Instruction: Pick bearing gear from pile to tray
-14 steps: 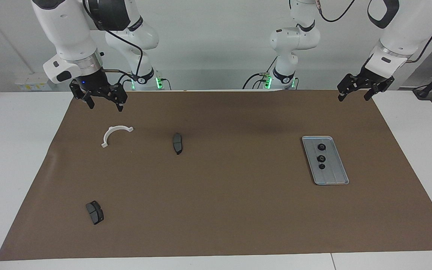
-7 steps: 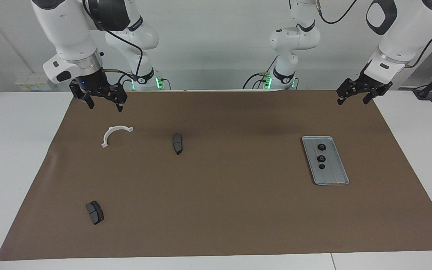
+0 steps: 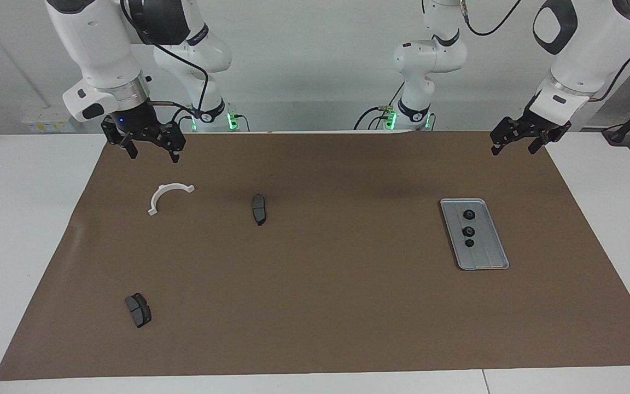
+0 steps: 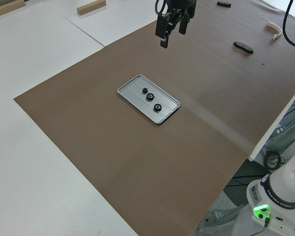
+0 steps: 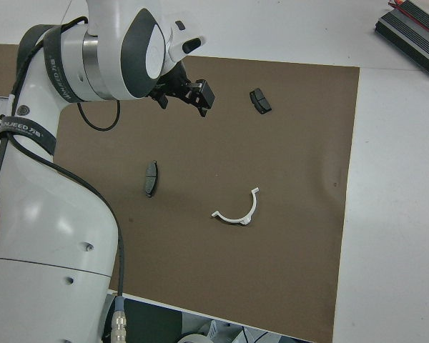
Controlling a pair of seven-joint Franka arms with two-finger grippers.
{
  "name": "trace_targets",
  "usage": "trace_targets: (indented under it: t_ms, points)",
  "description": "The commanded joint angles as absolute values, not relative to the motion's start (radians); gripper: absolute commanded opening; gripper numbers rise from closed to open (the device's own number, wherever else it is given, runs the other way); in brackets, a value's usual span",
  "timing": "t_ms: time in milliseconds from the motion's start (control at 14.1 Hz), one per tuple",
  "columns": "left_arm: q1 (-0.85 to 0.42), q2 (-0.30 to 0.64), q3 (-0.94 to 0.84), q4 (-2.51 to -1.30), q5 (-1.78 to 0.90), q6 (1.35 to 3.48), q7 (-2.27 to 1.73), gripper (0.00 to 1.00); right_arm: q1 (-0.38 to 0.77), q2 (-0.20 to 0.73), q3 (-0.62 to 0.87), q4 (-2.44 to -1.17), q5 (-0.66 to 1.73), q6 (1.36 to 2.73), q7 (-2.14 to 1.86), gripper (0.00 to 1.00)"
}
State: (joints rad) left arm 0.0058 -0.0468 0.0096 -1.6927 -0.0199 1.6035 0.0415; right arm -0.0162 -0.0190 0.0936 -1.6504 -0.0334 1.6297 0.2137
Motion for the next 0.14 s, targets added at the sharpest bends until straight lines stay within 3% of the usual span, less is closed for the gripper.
trace_targets:
  t_ms: [0,71]
  points:
    - [0.009,-0.054,0.009,-1.707,-0.002,1.623,0.046,1.0,-0.028,-0.037,0.097,-1.666,-0.009,1.623,0.187,1.0]
    - [0.009,-0.054,0.008,-1.707,-0.002,1.623,0.046,1.0,-0.028,-0.037,0.097,-1.666,-0.011,1.623,0.189,1.0]
